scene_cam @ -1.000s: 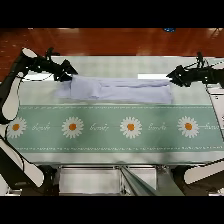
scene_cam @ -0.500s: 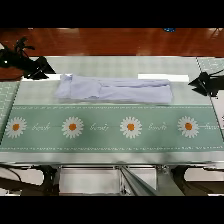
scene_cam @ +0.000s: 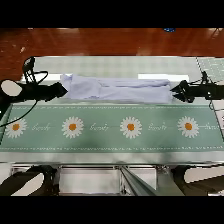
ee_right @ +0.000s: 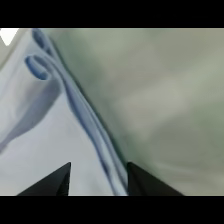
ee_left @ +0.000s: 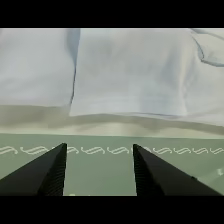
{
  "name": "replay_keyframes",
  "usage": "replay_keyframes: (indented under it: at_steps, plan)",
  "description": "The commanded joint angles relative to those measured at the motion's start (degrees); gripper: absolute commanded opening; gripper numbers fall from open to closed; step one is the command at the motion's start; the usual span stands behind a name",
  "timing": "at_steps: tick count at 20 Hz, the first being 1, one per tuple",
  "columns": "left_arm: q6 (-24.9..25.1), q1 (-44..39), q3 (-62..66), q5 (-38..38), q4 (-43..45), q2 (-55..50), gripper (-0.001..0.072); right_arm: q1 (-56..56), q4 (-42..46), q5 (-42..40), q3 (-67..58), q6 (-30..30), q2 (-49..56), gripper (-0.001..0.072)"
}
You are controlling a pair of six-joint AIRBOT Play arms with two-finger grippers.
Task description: Fold the shirts.
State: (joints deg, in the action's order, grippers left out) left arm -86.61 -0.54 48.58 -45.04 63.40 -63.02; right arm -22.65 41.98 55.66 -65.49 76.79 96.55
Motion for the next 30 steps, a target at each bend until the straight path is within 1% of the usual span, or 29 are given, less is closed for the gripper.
replay_keyframes:
  at_steps: [1, 2, 3, 4, 5, 6, 7, 10, 12, 14, 16, 19, 21, 23, 25, 28, 30]
  plan:
    - [0.0, -1.3, -2.3, 3.5, -3.5, 1.2, 0.0507, 5.6, -2.7, -0.1, -3.7, -0.1, 4.9, 0.0410]
    - [0.0, -1.3, -2.3, 4.1, -3.9, 1.2, 0.0507, 7.1, -2.6, -0.6, -4.9, 0.8, 5.6, 0.0378]
    - [-0.1, -1.3, -2.3, 4.6, -4.1, 1.2, 0.0507, 8.7, -2.6, -1.1, -6.0, 1.4, 5.9, 0.0297]
    - [-0.1, -1.3, -2.3, 5.0, -4.8, 1.1, 0.0505, 9.7, -2.4, -1.1, -7.3, 0.9, 5.7, 0.0121]
    - [-0.1, -1.3, -2.3, 4.9, -6.0, 1.1, 0.0436, 10.2, -2.4, -0.2, -8.4, -0.3, 5.1, 0.0028]
    - [0.0, -1.3, -2.3, 4.9, -7.5, 1.1, 0.0202, 10.4, -2.3, 0.7, -9.0, -1.0, 3.7, 0.0029]
    - [0.0, -1.4, -2.3, 4.9, -9.4, 1.1, 0.0008, 10.2, -1.0, 1.4, -8.9, -1.0, 1.3, 0.0028]
    - [3.5, -4.7, -0.9, 4.9, -13.1, 0.7, 0.0014, 9.6, 11.0, 6.6, -7.3, 1.0, -9.4, 0.0028]
    - [3.4, -10.0, 2.2, 5.0, -13.1, -2.1, 0.0014, 9.5, 14.8, 7.3, -2.4, 1.4, -19.0, 0.0028]
    - [3.4, -16.3, 7.6, 4.9, -13.1, -7.9, 0.0014, 9.4, 16.0, 8.2, 4.1, 1.4, -30.2, 0.0028]
    - [2.9, -22.5, 15.1, 3.5, -13.1, -15.7, 0.0014, 9.4, 15.2, 10.2, 10.1, 1.5, -41.3, 0.0028]
    - [2.3, -30.5, 29.2, -2.2, -13.1, -28.5, 0.0014, 9.4, 15.0, 14.8, 14.8, 4.9, -55.7, 0.0028]
    - [-0.3, -35.0, 38.6, -7.3, -13.1, -37.0, 0.0014, 9.4, 15.0, 17.3, 15.1, 7.3, -62.4, 0.0028]
    - [-2.7, -39.1, 46.7, -13.7, -13.1, -44.5, 0.0014, 9.4, 15.0, 17.7, 15.1, 9.8, -67.2, 0.0028]
    - [-2.9, -43.8, 51.8, -18.0, -14.3, -49.9, 0.0014, 9.4, 15.2, 17.9, 15.1, 11.1, -69.6, 0.0028]
    - [-2.6, -49.6, 53.8, -18.0, -19.4, -53.0, 0.0014, 9.4, 15.1, 18.4, 15.1, 11.1, -69.1, 0.0028]
    - [-1.9, -51.4, 54.1, -17.5, -20.6, -53.3, 0.0014, 9.4, 15.1, 18.2, 15.1, 11.1, -68.1, 0.0028]
